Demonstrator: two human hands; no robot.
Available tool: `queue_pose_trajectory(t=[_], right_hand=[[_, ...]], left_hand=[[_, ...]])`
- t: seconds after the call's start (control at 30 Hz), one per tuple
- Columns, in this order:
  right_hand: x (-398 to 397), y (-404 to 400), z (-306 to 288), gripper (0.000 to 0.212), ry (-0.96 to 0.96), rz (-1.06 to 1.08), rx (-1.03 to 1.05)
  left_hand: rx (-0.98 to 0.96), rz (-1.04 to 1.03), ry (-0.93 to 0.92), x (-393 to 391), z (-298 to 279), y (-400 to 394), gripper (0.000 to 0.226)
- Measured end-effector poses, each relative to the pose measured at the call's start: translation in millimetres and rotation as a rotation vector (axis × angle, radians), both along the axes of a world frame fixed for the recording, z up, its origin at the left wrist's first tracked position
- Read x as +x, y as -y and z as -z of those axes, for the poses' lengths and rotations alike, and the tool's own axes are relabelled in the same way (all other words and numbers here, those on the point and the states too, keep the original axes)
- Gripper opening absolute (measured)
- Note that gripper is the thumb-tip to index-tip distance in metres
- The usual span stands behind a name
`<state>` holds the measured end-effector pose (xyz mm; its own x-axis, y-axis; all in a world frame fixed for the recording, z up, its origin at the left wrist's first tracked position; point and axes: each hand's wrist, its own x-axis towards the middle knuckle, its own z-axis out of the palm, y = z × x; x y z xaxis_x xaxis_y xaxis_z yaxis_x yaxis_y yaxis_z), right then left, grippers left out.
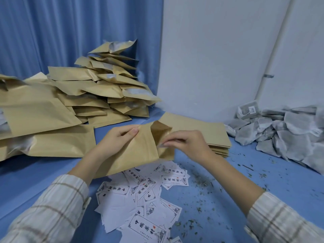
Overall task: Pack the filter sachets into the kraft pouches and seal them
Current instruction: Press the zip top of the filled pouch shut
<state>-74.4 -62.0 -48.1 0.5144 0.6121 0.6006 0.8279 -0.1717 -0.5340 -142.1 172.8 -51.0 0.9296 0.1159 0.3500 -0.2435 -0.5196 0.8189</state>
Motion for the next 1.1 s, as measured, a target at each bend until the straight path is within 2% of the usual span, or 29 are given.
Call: queue_pose_trajectory(t=[0.17,0.27,0.37,0.4,0.47,0.53,0.6,0.67,0.7,0.77,0.8,0.87,0.97,1.0,1.03,1.1], right_hand=[[-8,-28,-39,0.01,0.206,0.029,-0.22],[-11,-34,-67,0.008,0.305,0.07,-0.396],[-9,-28,-93,0.02,0.323,0.07,-0.546],[-8,-24,-102,0.02,0.297,0.08,-0.564],[-4,-16,-120,0.013,0.228,0.133,-0.59],[1,-9,-136,0.024,0.167,0.216,-0.611],[4,-3,-148,0.022,0.115,0.275,-0.601],[3,0,-158,0.007,0.089,0.275,-0.561],[1,1,-163,0.005,0.095,0.276,-0.545],[-4,5,-173,0.012,0.128,0.3,-0.475],[-6,10,-178,0.024,0.133,0.319,-0.421],[-9,29,-186,0.049,0.151,0.349,-0.333],[-6,63,-194,0.07,0.317,0.347,-0.266],[-5,72,-195,0.07,0.371,0.331,-0.26],[-4,79,-195,0.061,0.395,0.316,-0.26],[-5,89,-193,0.039,0.322,0.271,-0.273]], left_hand=[[-0.117,0.23,0.027,5,-30,24,0.025],[-0.177,0.234,0.045,8,-49,36,0.025],[-0.171,0.216,0.104,6,-70,46,0.024],[-0.142,0.214,0.146,6,-76,48,0.028],[-0.151,0.243,0.222,1,-89,51,0.052],[-0.147,0.324,0.238,-8,-101,54,0.075],[-0.088,0.392,0.233,-14,-106,62,0.079],[-0.026,0.276,0.311,-13,-105,76,0.067],[-0.019,0.169,0.391,-10,-104,83,0.052],[-0.123,0.027,0.52,-3,-103,92,0.02],[-0.221,0.004,0.542,-2,-104,93,0.014],[-0.342,-0.024,0.561,-1,-107,90,0.013],[-0.382,-0.031,0.568,-2,-113,83,0.013],[-0.418,-0.031,0.562,-2,-115,82,0.012],[-0.452,-0.028,0.552,-2,-118,81,0.011],[-0.491,-0.009,0.518,-1,-121,83,0.011]])
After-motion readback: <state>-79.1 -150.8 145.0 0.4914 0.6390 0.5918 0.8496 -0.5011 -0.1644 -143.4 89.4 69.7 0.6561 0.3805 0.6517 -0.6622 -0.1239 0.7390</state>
